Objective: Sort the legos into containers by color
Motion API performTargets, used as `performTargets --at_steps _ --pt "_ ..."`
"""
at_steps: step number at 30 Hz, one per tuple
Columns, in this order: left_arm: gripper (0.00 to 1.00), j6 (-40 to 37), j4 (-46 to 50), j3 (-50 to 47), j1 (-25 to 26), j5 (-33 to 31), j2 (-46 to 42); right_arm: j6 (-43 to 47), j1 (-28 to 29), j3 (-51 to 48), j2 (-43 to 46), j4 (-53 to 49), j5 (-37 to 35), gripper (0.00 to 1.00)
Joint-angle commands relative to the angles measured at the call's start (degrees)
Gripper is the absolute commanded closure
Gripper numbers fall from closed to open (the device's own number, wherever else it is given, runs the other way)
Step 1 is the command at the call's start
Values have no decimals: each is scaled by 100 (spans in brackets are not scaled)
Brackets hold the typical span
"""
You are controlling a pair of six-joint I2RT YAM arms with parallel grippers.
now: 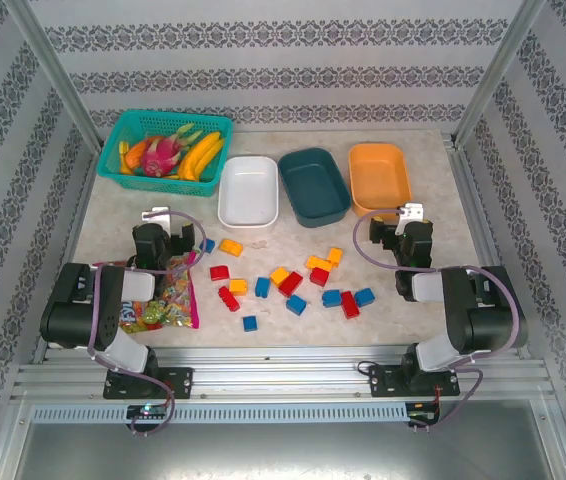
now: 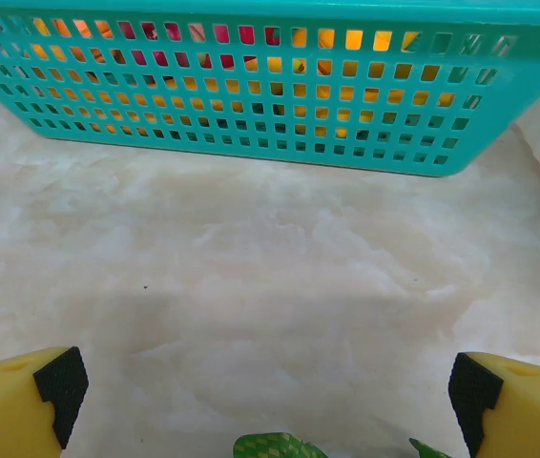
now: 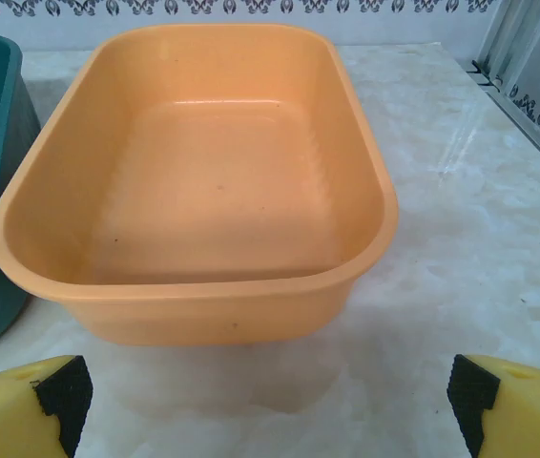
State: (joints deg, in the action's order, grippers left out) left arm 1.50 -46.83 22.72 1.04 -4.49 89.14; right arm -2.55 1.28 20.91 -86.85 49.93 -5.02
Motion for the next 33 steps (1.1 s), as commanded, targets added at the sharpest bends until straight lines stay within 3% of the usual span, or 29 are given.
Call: performTargets --at_steps 1,24,27,33 --pt "0 0 -203 31 -55 63 29 67 13 106 38 148 91 2" --pt "0 14 -34 66 -51 9 -138 54 22 40 93 301 55 2" --pt "0 0 1546 624 75 -416 -1023 203 259 1 747 -190 -483 2" --pt "0 -59 2781 1392 659 -1598 -2641 833 1432 839 2731 -1649 -2236 2"
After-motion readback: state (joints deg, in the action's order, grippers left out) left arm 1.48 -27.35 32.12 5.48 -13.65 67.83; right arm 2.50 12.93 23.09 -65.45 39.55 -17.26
